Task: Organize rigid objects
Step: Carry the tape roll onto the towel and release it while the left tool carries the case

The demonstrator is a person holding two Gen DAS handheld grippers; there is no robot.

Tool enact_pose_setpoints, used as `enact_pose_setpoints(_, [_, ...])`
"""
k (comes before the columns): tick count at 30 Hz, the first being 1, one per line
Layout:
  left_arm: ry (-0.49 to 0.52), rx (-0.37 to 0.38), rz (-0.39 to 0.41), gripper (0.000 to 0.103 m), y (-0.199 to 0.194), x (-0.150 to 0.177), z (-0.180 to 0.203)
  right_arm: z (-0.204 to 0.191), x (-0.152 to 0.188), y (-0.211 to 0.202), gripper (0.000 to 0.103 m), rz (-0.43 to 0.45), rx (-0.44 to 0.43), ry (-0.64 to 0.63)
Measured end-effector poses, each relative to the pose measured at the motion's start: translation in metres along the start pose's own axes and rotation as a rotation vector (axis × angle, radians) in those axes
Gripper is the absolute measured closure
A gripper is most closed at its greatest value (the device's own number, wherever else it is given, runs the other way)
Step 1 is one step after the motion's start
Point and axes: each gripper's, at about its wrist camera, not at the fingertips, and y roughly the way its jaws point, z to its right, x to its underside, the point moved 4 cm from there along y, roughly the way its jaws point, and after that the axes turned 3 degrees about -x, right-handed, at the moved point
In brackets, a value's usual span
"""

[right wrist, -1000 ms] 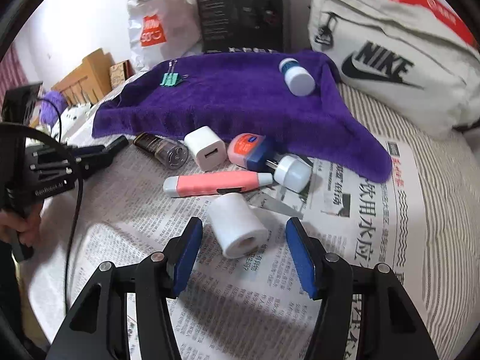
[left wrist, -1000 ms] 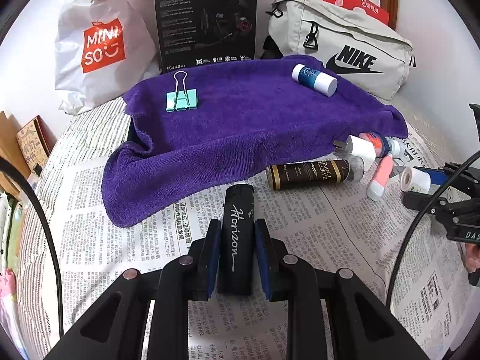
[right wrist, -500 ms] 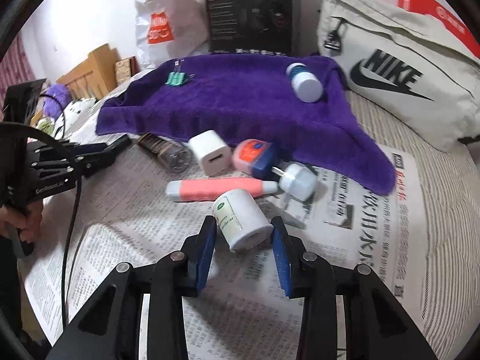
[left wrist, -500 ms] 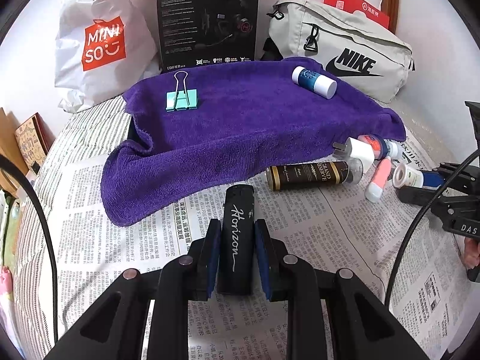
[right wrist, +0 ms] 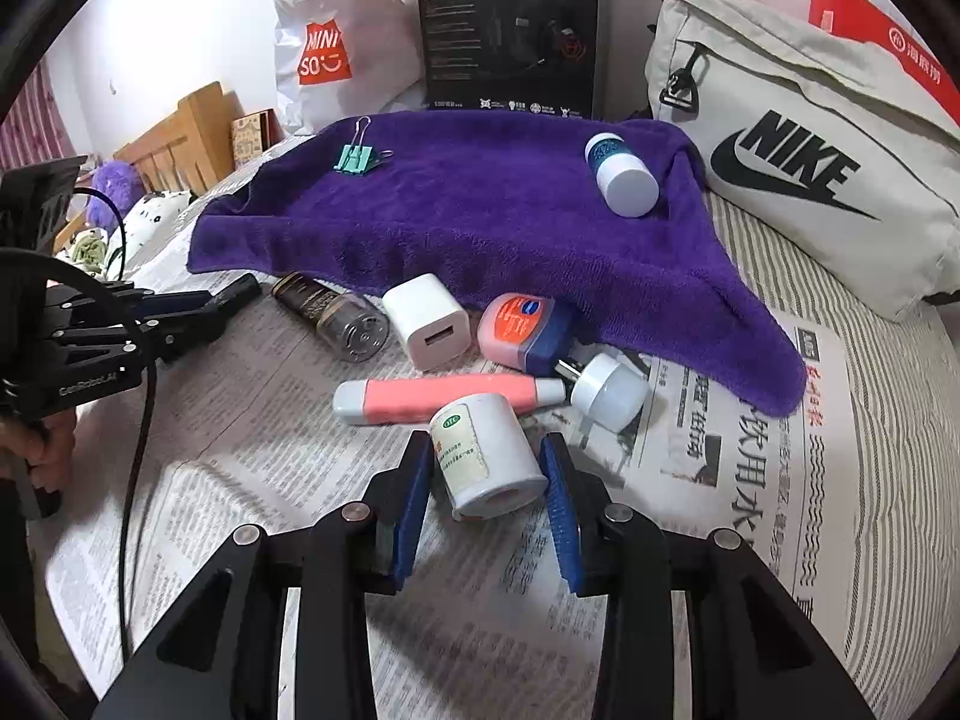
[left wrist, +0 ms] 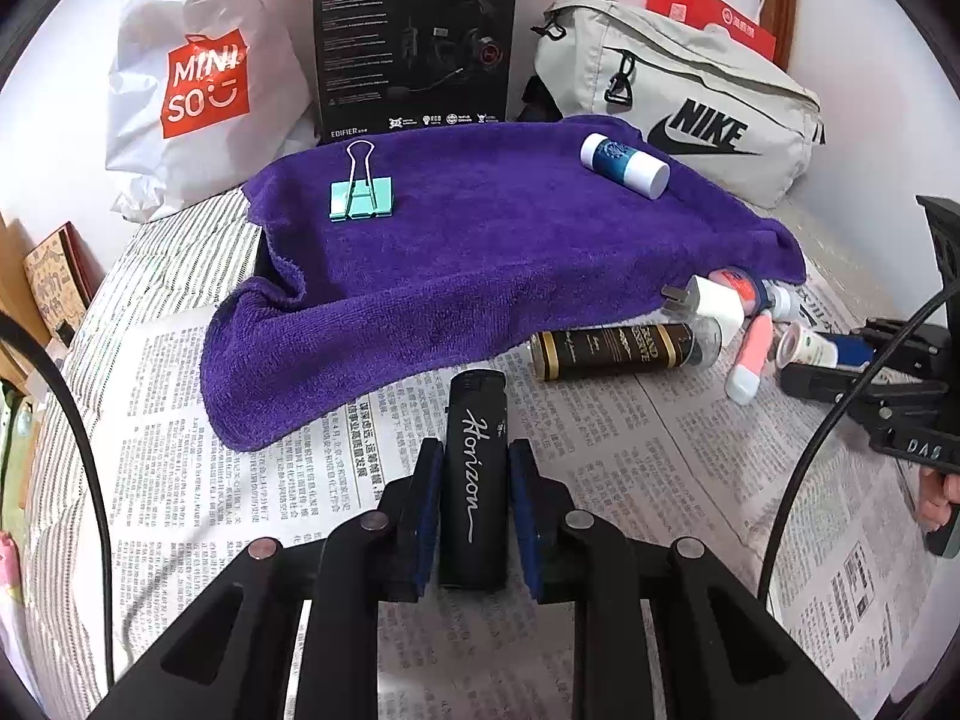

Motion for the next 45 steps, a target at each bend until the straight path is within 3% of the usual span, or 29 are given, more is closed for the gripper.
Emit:
enact_pose_setpoints(14, [0.025,-0.022,-0.054,0.082,-0.005,-0.004,0.000,0.007,0.005,-0.016,0.066,0.008,-0.025,0.045])
enact_pose_setpoints(30, [-0.034,-0.021,-0.008,0.082,-0.040,-0.031,-0.015,0.020,-0.031,-0.043,0.066,0.066,-0.077,0.088])
enact_pose_setpoints(45, [-0.061,-0.009,-0.002,0.082,-0.024,-0.056,-0.026,0.034,-0.065,-0.031,0.066,0.074,-0.047,0.078])
